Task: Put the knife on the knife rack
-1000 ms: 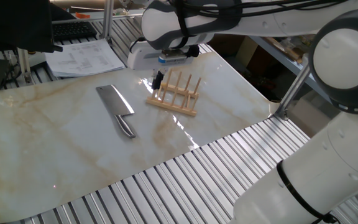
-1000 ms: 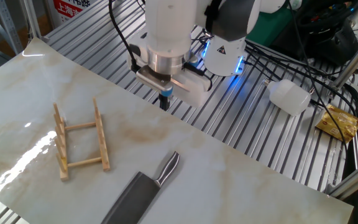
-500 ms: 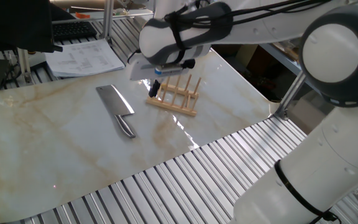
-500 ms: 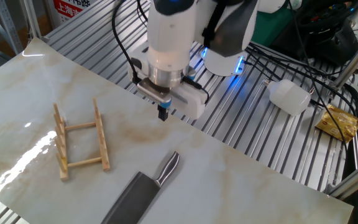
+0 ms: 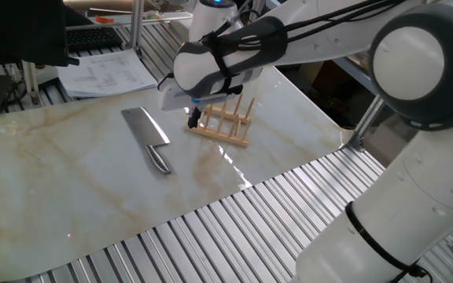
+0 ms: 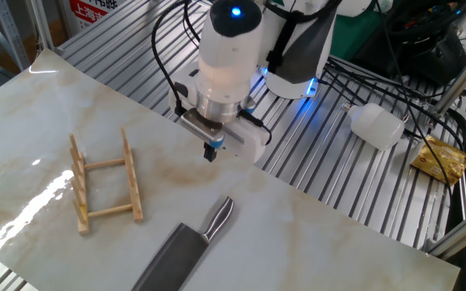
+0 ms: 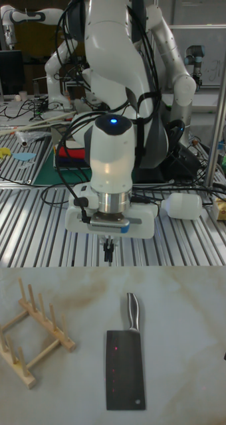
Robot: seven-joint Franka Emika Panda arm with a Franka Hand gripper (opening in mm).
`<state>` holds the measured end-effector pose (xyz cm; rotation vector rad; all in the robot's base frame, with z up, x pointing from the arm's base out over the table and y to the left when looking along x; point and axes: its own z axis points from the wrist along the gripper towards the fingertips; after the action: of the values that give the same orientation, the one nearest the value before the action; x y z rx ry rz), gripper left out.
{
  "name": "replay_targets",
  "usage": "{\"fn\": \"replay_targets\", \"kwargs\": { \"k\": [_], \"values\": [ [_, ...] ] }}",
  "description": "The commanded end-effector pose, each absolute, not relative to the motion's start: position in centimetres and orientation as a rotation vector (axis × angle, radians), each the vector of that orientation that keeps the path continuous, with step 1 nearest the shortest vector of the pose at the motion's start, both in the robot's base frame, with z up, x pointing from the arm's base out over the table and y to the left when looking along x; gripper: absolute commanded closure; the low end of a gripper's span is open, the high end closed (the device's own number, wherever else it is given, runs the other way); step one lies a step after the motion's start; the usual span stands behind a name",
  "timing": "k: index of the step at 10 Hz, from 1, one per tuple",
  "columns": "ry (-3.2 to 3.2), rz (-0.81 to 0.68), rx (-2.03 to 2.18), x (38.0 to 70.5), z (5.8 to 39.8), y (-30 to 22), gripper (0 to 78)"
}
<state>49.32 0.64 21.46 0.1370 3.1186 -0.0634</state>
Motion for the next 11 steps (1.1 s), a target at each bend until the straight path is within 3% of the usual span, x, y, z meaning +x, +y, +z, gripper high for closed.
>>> {"fn": "replay_targets", "kwargs": {
  "k": [1,3,6,11],
  "values": [
    [3.115,-0.064,0.171,49.35,21.04,0.60,77.6],
    [3.116,-0.049,0.143,49.32,20.41,0.54,77.6],
    [3.138,0.110,0.101,49.32,20.41,0.54,77.6],
    [3.176,0.017,0.071,49.32,20.41,0.54,77.6]
  ]
}}
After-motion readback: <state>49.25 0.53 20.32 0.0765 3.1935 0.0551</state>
